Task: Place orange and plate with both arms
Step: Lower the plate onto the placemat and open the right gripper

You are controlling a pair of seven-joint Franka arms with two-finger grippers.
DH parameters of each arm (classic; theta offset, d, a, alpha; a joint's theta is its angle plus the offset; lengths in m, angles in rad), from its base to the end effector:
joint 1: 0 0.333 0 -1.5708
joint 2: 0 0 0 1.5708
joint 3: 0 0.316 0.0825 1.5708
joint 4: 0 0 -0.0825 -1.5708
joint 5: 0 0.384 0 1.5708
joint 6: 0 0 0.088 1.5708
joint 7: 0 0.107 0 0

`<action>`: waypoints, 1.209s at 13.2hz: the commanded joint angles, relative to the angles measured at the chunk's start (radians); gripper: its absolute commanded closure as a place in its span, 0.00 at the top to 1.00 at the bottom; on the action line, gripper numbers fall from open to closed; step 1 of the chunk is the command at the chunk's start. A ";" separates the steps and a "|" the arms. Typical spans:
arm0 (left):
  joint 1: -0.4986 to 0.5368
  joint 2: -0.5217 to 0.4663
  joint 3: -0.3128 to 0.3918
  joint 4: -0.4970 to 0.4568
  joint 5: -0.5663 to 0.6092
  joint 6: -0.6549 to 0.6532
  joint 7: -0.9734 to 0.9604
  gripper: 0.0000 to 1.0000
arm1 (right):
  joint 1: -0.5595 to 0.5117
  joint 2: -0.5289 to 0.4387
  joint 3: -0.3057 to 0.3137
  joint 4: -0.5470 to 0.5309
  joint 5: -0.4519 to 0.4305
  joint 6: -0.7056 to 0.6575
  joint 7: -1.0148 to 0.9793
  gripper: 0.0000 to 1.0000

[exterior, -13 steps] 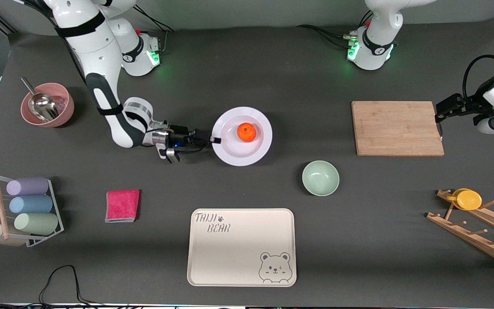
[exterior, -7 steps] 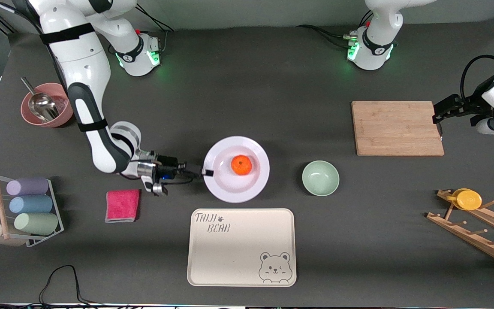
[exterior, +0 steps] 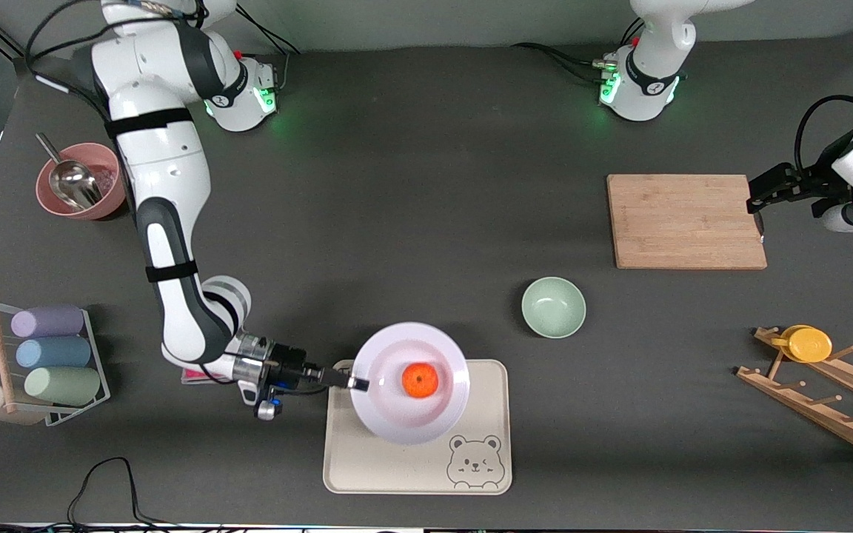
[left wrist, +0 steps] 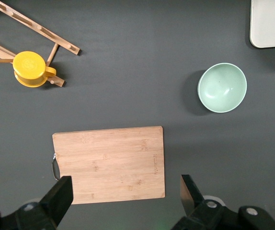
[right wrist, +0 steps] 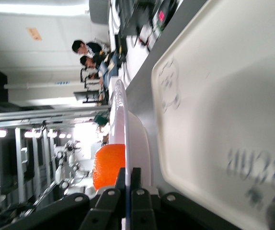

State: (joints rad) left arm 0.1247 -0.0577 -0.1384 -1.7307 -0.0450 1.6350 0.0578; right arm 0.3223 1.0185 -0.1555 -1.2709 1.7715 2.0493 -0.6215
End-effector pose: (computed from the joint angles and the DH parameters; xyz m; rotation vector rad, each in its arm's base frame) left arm 0.5384 -0.0138 0.5856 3.1016 -0.1045 -0.0585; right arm 0.7304 0.2108 0.1607 -1.8376 0.2761 -0.1601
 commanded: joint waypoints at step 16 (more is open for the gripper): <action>-0.008 -0.020 0.000 -0.017 -0.013 0.019 -0.016 1.00 | -0.032 0.292 0.036 0.352 -0.037 0.112 0.031 0.74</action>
State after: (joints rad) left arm 0.1247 -0.0577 -0.1387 -1.7309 -0.0484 1.6411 0.0569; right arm 0.2872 1.2719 -0.1277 -0.9718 1.7523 2.1433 -0.5949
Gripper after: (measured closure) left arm 0.000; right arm 0.797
